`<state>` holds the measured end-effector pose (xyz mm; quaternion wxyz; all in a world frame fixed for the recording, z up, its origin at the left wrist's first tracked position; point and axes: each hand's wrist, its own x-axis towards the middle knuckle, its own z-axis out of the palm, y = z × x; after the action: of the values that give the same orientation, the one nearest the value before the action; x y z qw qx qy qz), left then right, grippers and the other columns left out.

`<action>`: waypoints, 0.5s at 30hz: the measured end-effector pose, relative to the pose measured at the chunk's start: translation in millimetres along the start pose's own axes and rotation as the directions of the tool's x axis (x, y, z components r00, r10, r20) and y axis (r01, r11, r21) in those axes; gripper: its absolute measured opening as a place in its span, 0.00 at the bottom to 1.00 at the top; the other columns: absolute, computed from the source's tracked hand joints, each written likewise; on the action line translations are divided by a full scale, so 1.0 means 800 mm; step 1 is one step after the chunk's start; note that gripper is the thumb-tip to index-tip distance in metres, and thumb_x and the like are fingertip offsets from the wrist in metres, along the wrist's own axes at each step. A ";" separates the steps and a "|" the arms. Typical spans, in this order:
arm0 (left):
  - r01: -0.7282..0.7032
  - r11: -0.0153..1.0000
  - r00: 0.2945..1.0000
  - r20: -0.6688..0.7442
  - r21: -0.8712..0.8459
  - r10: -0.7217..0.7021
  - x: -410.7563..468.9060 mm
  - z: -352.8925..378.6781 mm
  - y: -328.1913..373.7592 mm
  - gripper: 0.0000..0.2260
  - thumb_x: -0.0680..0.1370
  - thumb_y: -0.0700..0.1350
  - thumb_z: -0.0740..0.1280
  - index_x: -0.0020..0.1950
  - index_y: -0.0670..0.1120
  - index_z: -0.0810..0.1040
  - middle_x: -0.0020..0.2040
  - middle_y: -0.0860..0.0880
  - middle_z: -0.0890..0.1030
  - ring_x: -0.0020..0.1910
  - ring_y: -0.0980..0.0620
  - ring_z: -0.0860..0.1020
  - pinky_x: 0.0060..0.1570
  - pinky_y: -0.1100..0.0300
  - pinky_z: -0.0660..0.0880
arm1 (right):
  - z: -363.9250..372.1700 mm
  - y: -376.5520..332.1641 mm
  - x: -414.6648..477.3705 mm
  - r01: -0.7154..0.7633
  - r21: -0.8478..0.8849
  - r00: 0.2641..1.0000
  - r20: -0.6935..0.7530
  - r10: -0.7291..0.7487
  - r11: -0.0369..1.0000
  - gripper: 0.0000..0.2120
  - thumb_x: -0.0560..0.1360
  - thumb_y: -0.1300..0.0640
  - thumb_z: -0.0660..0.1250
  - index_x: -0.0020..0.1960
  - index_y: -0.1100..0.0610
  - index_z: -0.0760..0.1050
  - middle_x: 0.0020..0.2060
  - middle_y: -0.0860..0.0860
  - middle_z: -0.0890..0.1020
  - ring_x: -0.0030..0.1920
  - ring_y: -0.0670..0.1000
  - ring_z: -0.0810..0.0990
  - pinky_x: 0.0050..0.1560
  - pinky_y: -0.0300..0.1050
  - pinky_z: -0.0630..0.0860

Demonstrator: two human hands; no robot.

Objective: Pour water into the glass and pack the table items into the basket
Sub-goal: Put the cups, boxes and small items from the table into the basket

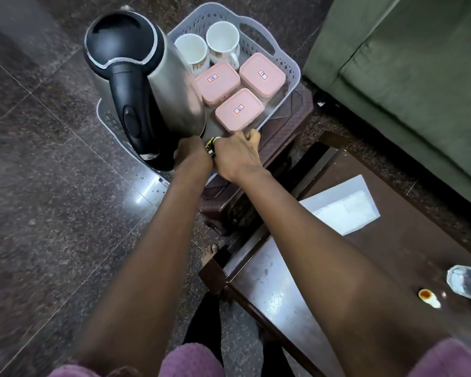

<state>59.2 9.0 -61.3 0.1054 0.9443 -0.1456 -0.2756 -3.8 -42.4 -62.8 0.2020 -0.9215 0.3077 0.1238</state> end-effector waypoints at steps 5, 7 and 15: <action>0.056 0.998 0.997 0.043 0.043 -0.058 0.007 0.005 -0.004 0.15 0.79 0.35 0.57 0.64 0.32 0.70 0.66 0.34 0.71 0.65 0.36 0.70 0.60 0.51 0.69 | -0.003 -0.002 0.005 0.041 -0.051 0.997 0.066 -0.038 0.998 0.10 0.74 0.59 0.59 0.52 0.55 0.77 0.53 0.55 0.81 0.62 0.57 0.72 0.67 0.59 0.52; 0.030 0.998 0.999 0.029 0.055 -0.031 0.003 0.000 -0.001 0.15 0.78 0.35 0.59 0.63 0.32 0.70 0.66 0.33 0.71 0.65 0.34 0.71 0.61 0.50 0.70 | -0.004 0.002 0.003 0.037 0.055 0.999 -0.029 -0.036 0.998 0.11 0.73 0.62 0.59 0.51 0.56 0.77 0.51 0.57 0.81 0.59 0.58 0.74 0.65 0.54 0.58; -0.380 0.912 0.906 -0.262 -0.156 0.333 -0.038 -0.001 0.019 0.13 0.74 0.36 0.60 0.57 0.42 0.77 0.53 0.38 0.81 0.53 0.39 0.78 0.56 0.49 0.74 | 0.005 0.051 -0.050 -0.025 0.426 0.859 -0.454 0.237 0.904 0.14 0.72 0.68 0.60 0.53 0.62 0.79 0.51 0.57 0.82 0.60 0.58 0.73 0.59 0.52 0.64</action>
<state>32.0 4.8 -41.3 0.2661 0.9112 -0.2743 -0.1540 -60.8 -49.7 -64.6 0.2938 -0.8361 0.4312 -0.1695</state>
